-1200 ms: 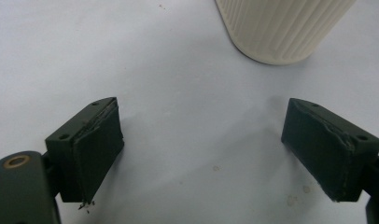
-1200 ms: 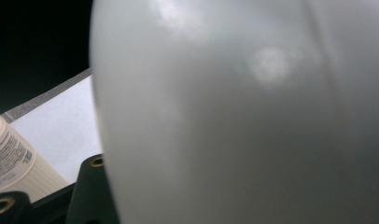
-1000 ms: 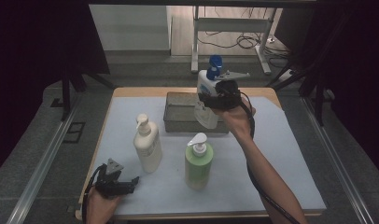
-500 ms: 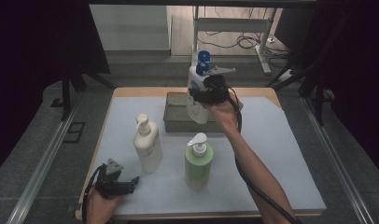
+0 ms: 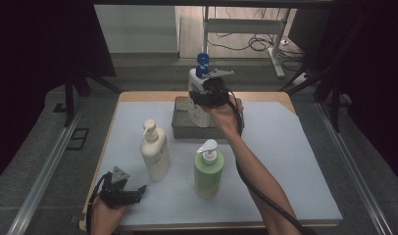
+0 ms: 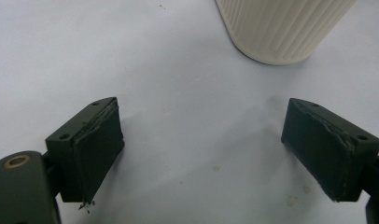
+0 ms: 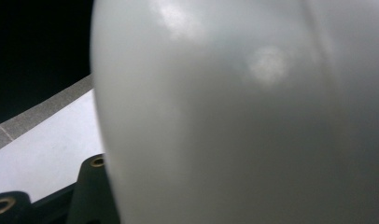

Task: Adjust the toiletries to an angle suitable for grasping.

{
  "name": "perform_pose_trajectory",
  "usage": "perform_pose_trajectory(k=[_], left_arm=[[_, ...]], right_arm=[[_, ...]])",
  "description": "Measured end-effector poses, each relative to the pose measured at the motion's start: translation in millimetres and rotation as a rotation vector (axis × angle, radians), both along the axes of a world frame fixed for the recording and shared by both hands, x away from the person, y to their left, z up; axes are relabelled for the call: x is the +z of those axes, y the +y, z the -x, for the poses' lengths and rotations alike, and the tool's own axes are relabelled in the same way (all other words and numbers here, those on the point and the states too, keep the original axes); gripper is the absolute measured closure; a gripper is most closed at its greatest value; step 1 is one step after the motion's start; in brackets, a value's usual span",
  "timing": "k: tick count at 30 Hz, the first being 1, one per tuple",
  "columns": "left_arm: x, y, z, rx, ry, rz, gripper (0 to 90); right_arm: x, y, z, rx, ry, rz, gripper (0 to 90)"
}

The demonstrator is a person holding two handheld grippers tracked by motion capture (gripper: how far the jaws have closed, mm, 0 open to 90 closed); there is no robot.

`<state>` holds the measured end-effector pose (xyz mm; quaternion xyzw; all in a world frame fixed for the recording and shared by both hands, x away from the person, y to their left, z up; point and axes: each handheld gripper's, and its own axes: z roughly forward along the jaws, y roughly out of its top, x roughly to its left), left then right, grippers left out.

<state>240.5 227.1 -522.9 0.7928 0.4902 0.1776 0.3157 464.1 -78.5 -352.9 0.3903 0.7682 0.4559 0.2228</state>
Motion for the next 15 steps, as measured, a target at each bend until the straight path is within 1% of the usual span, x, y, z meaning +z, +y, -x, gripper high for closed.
perform_pose_trajectory(k=[8,15], left_arm=[[-0.1,0.0,0.0,0.001,-0.001,0.000,12.1],[-0.2,-0.2,0.0,0.002,-0.002,0.000,12.2]], right_arm=[[-6.3,7.4,-6.5,-0.002,0.002,0.011,40.8],[-15.9,9.4,-11.3,-0.007,0.013,0.021,40.7]])
